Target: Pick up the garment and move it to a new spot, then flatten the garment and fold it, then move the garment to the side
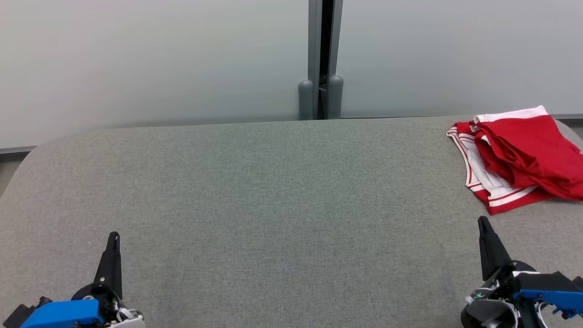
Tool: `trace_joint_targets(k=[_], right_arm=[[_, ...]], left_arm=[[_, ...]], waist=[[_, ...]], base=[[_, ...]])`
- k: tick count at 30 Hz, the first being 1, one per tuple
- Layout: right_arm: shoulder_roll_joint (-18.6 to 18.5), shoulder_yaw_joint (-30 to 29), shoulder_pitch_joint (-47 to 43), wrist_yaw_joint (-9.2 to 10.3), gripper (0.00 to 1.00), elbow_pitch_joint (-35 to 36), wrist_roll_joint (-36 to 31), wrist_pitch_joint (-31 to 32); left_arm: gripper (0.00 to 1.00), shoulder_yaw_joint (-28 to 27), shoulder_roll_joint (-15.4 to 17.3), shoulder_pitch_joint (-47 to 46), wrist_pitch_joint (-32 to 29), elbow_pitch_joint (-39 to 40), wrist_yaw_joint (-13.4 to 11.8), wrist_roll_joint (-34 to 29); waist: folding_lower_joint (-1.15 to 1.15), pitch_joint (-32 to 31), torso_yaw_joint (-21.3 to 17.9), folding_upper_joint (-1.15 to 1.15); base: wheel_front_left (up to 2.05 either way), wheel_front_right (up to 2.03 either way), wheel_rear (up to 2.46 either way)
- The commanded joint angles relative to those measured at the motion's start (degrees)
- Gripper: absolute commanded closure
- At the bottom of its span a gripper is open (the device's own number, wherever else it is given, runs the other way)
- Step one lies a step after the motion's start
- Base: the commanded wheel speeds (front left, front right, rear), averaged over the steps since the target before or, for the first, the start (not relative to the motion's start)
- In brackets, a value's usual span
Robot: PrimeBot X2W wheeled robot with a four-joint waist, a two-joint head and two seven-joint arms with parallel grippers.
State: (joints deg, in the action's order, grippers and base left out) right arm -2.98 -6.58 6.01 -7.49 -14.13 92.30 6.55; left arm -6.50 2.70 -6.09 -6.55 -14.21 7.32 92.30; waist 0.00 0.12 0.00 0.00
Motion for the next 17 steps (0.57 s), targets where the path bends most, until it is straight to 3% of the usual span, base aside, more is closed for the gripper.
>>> trace_joint_targets(k=[1, 17], right_arm=[[0.20, -0.06, 0.72, 0.00, 1.00, -0.08, 0.15, 0.22], [0.20, -0.06, 0.72, 0.00, 1.00, -0.08, 0.15, 0.22]], left_arm=[[1.00, -0.22, 0.34, -0.62, -0.21, -0.04, 0.36, 0.16], [1.00, -0.22, 0.34, -0.62, -0.21, -0.04, 0.36, 0.17]], waist=[[0.00, 0.00, 0.00, 0.00], [0.00, 0.00, 0.00, 0.00]], base=[[0.00, 0.00, 0.00], [0.00, 0.00, 0.00]])
